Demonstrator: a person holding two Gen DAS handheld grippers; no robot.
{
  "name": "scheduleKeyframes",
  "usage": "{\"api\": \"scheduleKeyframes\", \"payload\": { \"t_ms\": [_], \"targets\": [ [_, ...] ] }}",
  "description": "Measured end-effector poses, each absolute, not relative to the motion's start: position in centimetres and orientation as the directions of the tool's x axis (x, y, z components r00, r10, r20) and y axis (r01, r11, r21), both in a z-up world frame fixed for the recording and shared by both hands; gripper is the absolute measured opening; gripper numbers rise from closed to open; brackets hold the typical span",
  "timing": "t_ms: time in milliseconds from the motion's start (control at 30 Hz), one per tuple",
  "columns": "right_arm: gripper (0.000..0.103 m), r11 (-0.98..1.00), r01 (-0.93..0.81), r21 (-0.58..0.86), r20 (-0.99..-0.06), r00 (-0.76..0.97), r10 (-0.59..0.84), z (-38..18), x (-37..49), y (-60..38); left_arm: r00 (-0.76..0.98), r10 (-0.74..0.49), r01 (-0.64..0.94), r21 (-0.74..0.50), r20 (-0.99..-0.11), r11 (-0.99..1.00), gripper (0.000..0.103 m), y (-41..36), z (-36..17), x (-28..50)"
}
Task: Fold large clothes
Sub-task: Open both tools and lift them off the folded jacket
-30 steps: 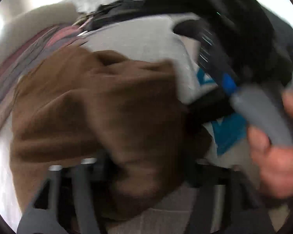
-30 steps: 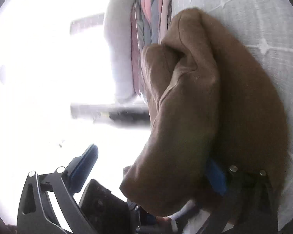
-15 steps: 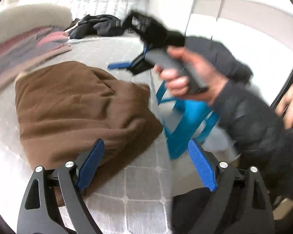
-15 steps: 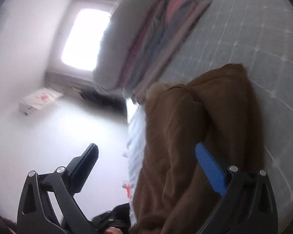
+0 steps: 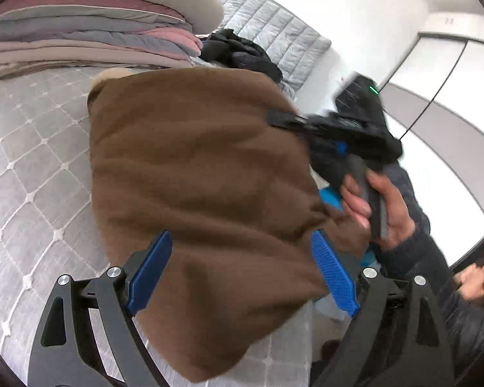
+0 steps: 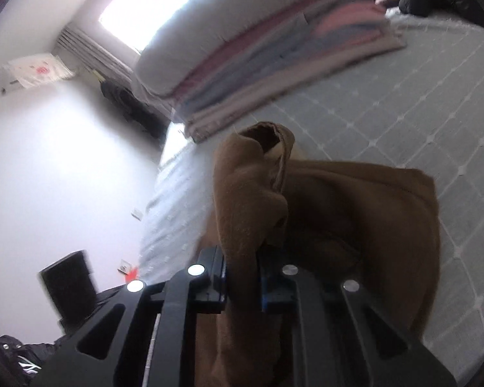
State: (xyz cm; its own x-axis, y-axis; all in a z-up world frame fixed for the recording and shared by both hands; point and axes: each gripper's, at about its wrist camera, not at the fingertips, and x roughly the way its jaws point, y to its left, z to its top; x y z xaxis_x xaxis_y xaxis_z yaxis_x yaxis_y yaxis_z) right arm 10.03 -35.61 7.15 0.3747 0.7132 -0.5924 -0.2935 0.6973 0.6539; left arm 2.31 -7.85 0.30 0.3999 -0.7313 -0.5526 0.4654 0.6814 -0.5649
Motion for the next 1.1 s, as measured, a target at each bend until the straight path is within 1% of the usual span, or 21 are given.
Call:
{"api": "scheduleKeyframes", "payload": {
  "t_ms": [67, 133, 233, 267, 300, 367, 400, 433, 467, 500, 567, 667, 700, 733, 800, 833, 867, 933, 1000, 1067, 1100],
  "targets": [
    [0.015, 0.690, -0.267, 0.673, -0.553, 0.437, 0.709, 7.4, 8.4, -38.3, 0.397, -0.751, 0.475, -0.582, -0.528, 0.660, 0.085, -8.2, 0.5, 2.6],
    [0.015, 0.682, -0.200, 0.703, -0.541, 0.473, 0.696, 5.5, 6.9, -42.0, 0.386, -0.757, 0.492, -0.576, -0.527, 0.652, 0.087, -9.2, 0.3, 2.7],
    [0.016, 0.720, -0.044, 0.693, -0.649, 0.398, 0.648, -1.2, 6.5, -45.3, 0.334, -0.752, 0.505, -0.566, -0.568, 0.652, 0.087, -10.9, -1.4, 2.9],
    [0.020, 0.697, -0.016, 0.717, -0.641, 0.378, 0.668, -2.9, 6.1, -45.7, 0.337, -0.741, 0.511, -0.548, -0.581, 0.662, 0.089, -11.4, -2.0, 2.8],
    [0.027, 0.655, -0.009, 0.756, -0.600, 0.391, 0.698, -3.6, 5.7, -46.3, 0.342, -0.735, 0.520, -0.534, -0.586, 0.667, 0.093, -11.6, -2.4, 2.8],
    [0.040, 0.619, -0.029, 0.785, -0.539, 0.460, 0.705, -2.5, 4.8, -47.4, 0.370, -0.717, 0.536, -0.494, -0.591, 0.684, 0.094, -11.7, -2.7, 2.4],
    [0.061, 0.611, -0.026, 0.791, -0.519, 0.502, 0.692, -1.8, 4.5, -48.1, 0.380, -0.709, 0.536, -0.483, -0.594, 0.692, 0.094, -11.6, -2.9, 2.4],
    [0.078, 0.607, -0.014, 0.795, -0.509, 0.528, 0.679, -1.3, 4.3, -48.7, 0.383, -0.711, 0.533, -0.488, -0.590, 0.692, 0.095, -11.3, -3.1, 2.6],
    [0.081, 0.596, 0.002, 0.803, -0.494, 0.562, 0.664, -0.7, 4.2, -49.5, 0.378, -0.721, 0.528, -0.504, -0.581, 0.683, 0.095, -11.0, -3.3, 2.9],
    [0.082, 0.600, 0.018, 0.800, -0.497, 0.580, 0.645, -0.3, 4.4, -49.9, 0.374, -0.730, 0.525, -0.518, -0.572, 0.675, 0.095, -10.8, -3.3, 3.0],
    [0.084, 0.629, 0.059, 0.775, -0.547, 0.560, 0.622, -0.5, 5.5, -49.9, 0.367, -0.741, 0.519, -0.538, -0.562, 0.664, 0.095, -10.6, -3.4, 3.1],
    [0.085, 0.647, 0.121, 0.753, -0.624, 0.442, 0.644, -3.4, 8.4, -48.3, 0.369, -0.736, 0.523, -0.528, -0.568, 0.669, 0.095, -10.6, -3.3, 2.8],
    [0.086, 0.617, 0.108, 0.779, -0.605, 0.385, 0.697, -4.4, 9.9, -46.6, 0.370, -0.734, 0.526, -0.522, -0.570, 0.671, 0.095, -10.7, -3.4, 2.7],
    [0.086, 0.620, 0.081, 0.781, -0.600, 0.374, 0.707, -4.3, 10.8, -45.3, 0.371, -0.733, 0.525, -0.522, -0.570, 0.672, 0.095, -10.6, -3.3, 2.4],
    [0.086, 0.675, -0.072, 0.734, -0.594, 0.413, 0.690, -1.4, 12.0, -42.5, 0.380, -0.729, 0.512, -0.527, -0.570, 0.679, 0.095, -10.4, -3.3, 2.5],
    [0.086, 0.688, -0.109, 0.718, -0.593, 0.422, 0.686, -0.7, 12.2, -41.9, 0.388, -0.721, 0.500, -0.526, -0.575, 0.688, 0.095, -10.3, -3.4, 2.6],
    [0.086, 0.728, -0.121, 0.675, -0.629, 0.421, 0.654, -0.4, 12.6, -41.4, 0.392, -0.716, 0.492, -0.526, -0.578, 0.694, 0.095, -10.2, -3.5, 2.4],
    [0.086, 0.868, -0.045, 0.495, -0.797, 0.373, 0.474, -1.5, 13.6, -41.2, 0.386, -0.729, 0.490, -0.544, -0.565, 0.681, 0.095, -10.1, -3.9, 2.5],
    [0.086, 0.889, 0.043, 0.455, -0.831, 0.380, 0.407, -1.6, 12.9, -42.6, 0.380, -0.738, 0.498, -0.549, -0.558, 0.671, 0.095, -10.2, -3.9, 2.4],
    [0.087, 0.907, 0.066, 0.416, -0.822, 0.454, 0.343, 0.6, 10.9, -42.9, 0.385, -0.729, 0.489, -0.545, -0.566, 0.681, 0.095, -10.2, -3.8, 2.5],
    [0.087, 0.901, 0.068, 0.428, -0.795, 0.503, 0.340, 2.5, 9.7, -42.6, 0.388, -0.727, 0.487, -0.543, -0.567, 0.684, 0.095, -10.2, -3.9, 2.5]
  ]
}}
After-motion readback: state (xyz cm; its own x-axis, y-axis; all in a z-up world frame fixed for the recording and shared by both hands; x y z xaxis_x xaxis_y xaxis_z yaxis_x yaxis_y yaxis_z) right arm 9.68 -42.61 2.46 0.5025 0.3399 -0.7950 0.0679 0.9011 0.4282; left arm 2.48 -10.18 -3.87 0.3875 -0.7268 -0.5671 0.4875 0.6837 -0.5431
